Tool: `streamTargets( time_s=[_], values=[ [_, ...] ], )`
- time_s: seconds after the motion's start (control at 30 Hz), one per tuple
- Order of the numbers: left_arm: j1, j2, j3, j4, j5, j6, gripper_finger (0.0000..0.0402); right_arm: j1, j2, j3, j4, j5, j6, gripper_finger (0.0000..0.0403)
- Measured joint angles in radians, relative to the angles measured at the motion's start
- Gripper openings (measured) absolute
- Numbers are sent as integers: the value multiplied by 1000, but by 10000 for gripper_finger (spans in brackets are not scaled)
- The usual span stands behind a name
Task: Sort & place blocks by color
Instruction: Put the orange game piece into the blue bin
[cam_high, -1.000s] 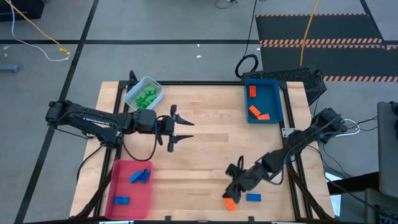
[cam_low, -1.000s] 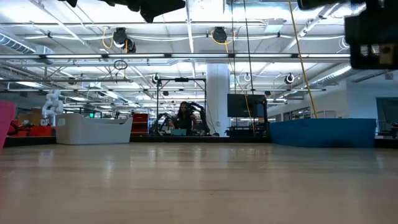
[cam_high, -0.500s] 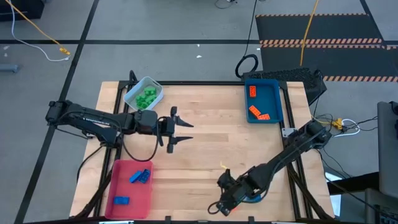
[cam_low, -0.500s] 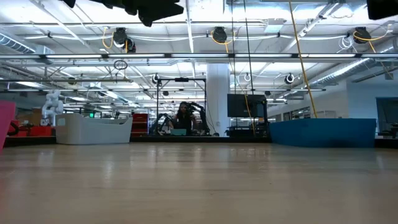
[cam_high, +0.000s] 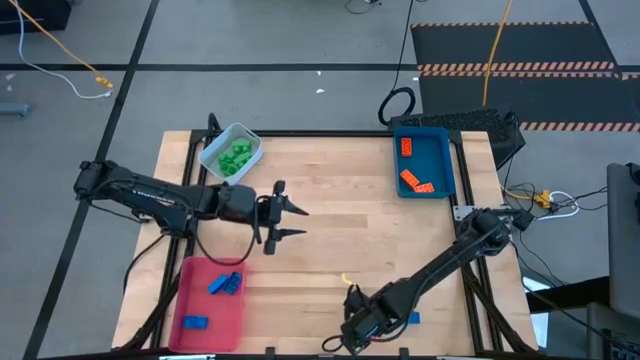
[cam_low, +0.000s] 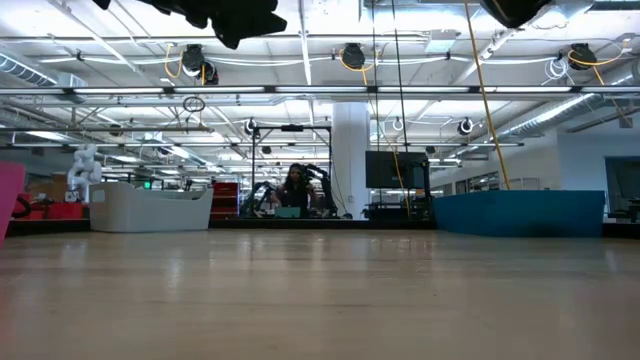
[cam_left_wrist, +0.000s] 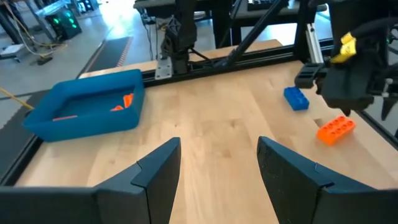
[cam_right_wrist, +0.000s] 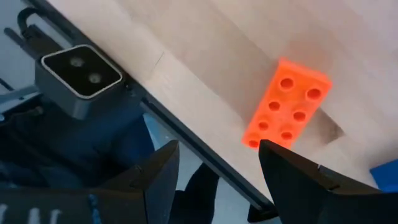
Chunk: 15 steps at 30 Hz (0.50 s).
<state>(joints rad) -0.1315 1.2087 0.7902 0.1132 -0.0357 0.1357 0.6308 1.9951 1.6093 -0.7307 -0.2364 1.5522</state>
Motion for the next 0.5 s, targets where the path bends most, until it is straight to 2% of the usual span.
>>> streamTargets(
  time_s=[0.3, 0.5],
  values=[
    [-40, 0, 0, -32, 0, -12, 212, 0, -1, 1, -146, 14, 63, 215],
    [-58, 0, 0, -40, 0, -27, 212, 6, -1, 0, -143, 58, 78, 215]
  ],
)
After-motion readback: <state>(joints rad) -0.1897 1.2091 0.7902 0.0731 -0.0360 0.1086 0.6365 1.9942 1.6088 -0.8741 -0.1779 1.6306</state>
